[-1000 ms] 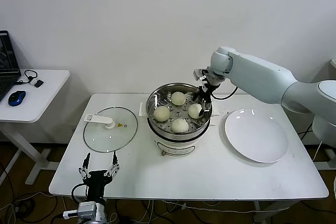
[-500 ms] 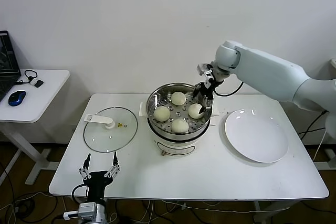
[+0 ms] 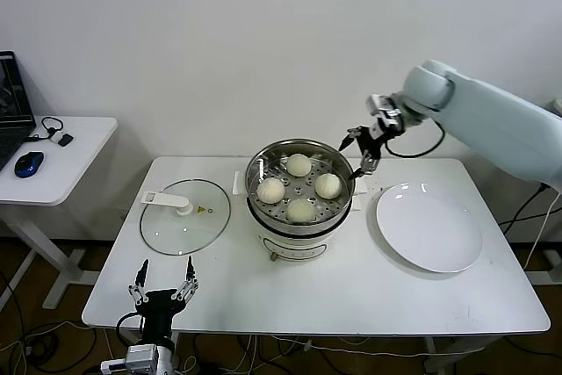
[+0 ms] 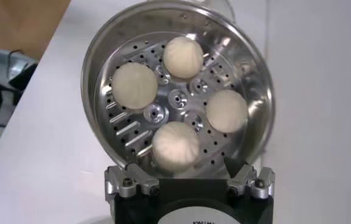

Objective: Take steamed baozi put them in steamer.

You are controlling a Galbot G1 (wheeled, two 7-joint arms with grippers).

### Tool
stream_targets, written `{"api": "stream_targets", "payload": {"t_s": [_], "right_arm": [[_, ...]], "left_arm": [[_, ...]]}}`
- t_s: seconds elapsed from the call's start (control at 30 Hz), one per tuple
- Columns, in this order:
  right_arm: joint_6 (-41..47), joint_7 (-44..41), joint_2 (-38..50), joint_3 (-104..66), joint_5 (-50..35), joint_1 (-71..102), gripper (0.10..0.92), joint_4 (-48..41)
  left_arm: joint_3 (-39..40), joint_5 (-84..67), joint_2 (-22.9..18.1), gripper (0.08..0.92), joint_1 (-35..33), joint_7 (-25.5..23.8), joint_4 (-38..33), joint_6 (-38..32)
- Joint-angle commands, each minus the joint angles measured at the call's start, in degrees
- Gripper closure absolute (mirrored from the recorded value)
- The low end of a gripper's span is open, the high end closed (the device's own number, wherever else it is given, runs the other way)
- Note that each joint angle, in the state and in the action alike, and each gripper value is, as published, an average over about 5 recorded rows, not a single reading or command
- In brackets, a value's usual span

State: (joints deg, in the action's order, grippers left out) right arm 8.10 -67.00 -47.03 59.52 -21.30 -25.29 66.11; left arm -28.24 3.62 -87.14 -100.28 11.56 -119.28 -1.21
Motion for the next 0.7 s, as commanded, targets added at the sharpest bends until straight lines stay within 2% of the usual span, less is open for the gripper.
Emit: {"api": "stream_targets", "payload": {"t_s": [0.03,0.17,0.3,0.47,0.7], "right_arm": [[-3.33,7.88,19.73,-25.28,0.58,18.17,0.203,12.43],[-4.18,18.54,24.8,-37.78,-0.83,32.13,0.203,18.5],[-3.71,26.85,25.17,-51.57,-2.5,47.22,0.203,22.92],[-3.81,28.9,19.81,-72.13,-1.27,67.18,0.203,26.18],[-7.51,38.05,8.91,-90.69,-2.42,85.96,0.203,29.83]], "left_arm": [[0.25,-0.15,0.06,0.177,-0.74,-0.31,-0.61,-1.09],[0.66,-0.08,-0.11,0.177,-1.09,-0.39,-0.69,-1.75],[0.98,0.4,-0.38,0.177,-1.51,-0.36,-0.75,-1.95],[1.22,1.02,-0.72,0.177,-2.15,-0.31,-0.9,-2.11],[1.13,0.98,-0.93,0.177,-3.17,-0.17,-1.06,-2.86]]}}
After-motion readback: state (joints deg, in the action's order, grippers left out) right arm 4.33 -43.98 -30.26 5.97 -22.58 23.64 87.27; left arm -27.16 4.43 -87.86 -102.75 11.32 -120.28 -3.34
